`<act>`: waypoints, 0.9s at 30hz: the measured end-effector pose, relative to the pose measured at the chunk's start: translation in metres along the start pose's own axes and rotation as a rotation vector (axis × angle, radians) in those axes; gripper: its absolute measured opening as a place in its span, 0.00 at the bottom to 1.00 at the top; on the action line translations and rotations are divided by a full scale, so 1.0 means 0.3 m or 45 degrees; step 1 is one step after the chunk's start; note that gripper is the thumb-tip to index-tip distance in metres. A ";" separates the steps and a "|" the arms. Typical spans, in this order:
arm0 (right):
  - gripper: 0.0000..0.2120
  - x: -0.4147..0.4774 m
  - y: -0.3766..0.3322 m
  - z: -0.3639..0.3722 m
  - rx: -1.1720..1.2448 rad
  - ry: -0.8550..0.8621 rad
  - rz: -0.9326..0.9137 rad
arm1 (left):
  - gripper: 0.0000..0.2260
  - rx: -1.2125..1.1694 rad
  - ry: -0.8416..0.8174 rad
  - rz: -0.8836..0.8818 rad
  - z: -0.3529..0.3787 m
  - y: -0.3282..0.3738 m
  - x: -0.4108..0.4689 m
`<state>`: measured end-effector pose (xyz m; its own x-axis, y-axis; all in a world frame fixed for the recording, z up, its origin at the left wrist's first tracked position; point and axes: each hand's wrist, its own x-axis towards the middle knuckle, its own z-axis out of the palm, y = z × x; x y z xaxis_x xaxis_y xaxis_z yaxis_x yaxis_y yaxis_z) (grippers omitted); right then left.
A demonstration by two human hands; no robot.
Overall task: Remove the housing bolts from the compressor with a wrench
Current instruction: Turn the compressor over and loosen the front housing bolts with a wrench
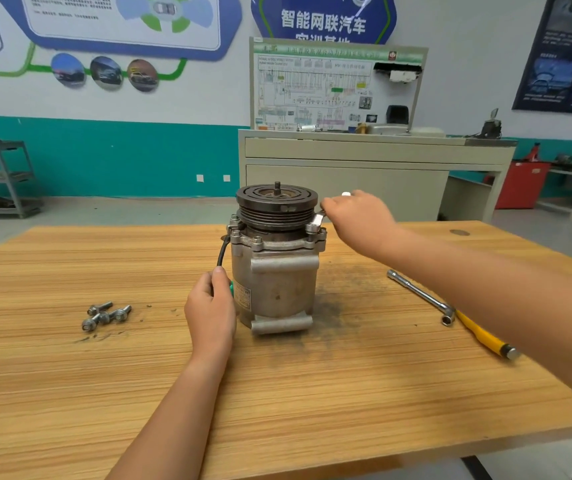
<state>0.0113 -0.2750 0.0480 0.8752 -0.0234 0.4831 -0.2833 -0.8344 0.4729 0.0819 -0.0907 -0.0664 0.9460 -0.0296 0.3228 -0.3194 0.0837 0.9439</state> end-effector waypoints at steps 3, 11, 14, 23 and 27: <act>0.10 -0.036 -0.007 0.042 0.421 0.191 0.324 | 0.11 0.023 0.022 0.008 0.001 0.005 0.001; 0.09 -0.245 -0.114 0.107 1.829 0.452 1.197 | 0.15 0.165 0.166 0.529 -0.015 0.059 -0.037; 0.11 -0.306 -0.176 0.169 1.840 0.420 1.230 | 0.13 0.192 0.053 0.729 -0.002 0.106 -0.039; 0.10 -0.314 -0.178 0.204 2.272 0.104 1.368 | 0.11 1.060 -0.857 1.284 0.094 0.419 0.090; 0.09 -0.315 -0.171 0.195 2.351 0.026 1.412 | 0.11 1.484 -1.167 1.230 0.143 0.464 0.137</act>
<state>-0.0339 -0.2621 -0.0652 0.6554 -0.7552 -0.0047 0.0742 0.0706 -0.9947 0.0740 -0.1228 0.0812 0.2121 -0.9336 0.2888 -0.9492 -0.2671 -0.1666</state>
